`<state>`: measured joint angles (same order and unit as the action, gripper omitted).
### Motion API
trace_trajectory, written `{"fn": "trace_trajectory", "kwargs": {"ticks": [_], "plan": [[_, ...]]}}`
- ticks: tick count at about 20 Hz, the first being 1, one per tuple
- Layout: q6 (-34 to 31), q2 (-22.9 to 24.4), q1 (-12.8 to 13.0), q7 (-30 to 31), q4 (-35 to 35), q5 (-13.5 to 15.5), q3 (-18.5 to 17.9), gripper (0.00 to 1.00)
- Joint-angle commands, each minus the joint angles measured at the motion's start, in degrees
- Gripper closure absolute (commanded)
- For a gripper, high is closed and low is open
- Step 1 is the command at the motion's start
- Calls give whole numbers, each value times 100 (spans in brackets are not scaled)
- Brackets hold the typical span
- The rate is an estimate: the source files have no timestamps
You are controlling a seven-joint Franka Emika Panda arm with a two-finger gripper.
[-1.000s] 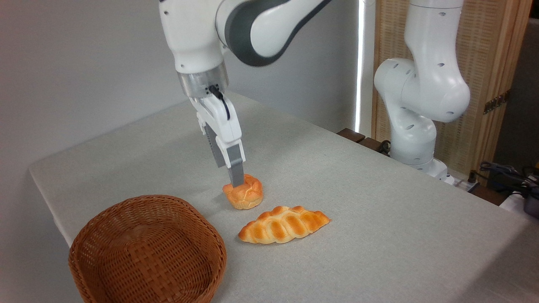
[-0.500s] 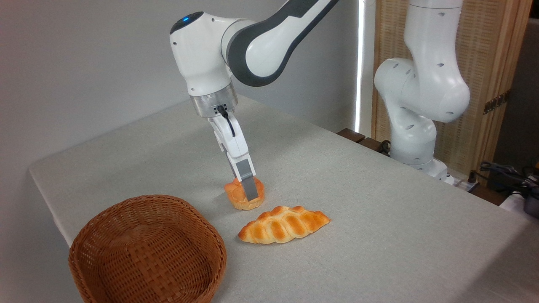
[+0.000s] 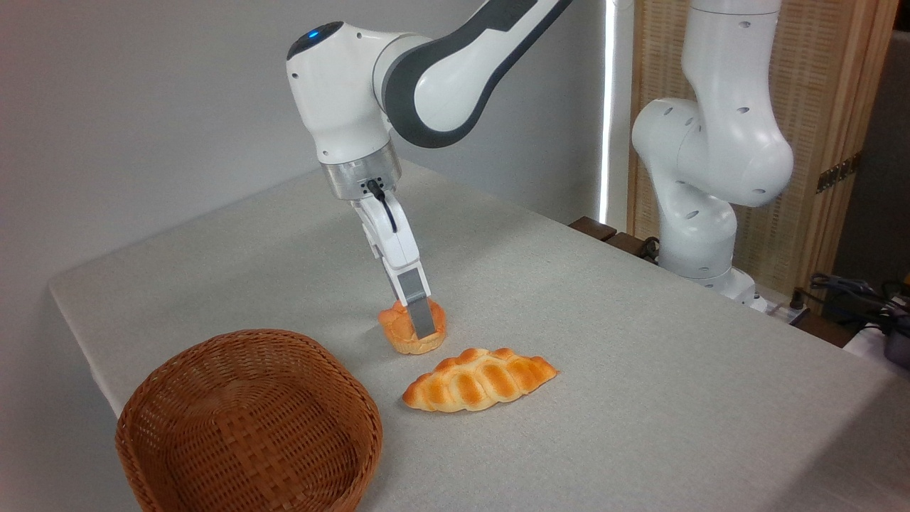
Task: Put bread into the basket
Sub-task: 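Close the gripper fingers around the round bun, then lift the bun and carry it over the wicker basket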
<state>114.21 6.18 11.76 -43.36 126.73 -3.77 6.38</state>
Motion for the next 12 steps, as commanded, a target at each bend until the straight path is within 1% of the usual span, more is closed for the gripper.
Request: {"fn": "trace_trajectory", "kwargs": {"ticks": [1,4,6,9,10,12], "plan": [[110,-11,28,135,27,-80,-5,47],[75,-3,20,135,-34,-80,-5,47],[-204,-2,11,143,-428,-54,-5,47],[-1135,-142,-15,143,-1323,-28,-5,47],[-1321,-221,-24,143,-1622,-28,-40,47],[-1358,-458,-77,143,-2212,-36,-110,47]]}}
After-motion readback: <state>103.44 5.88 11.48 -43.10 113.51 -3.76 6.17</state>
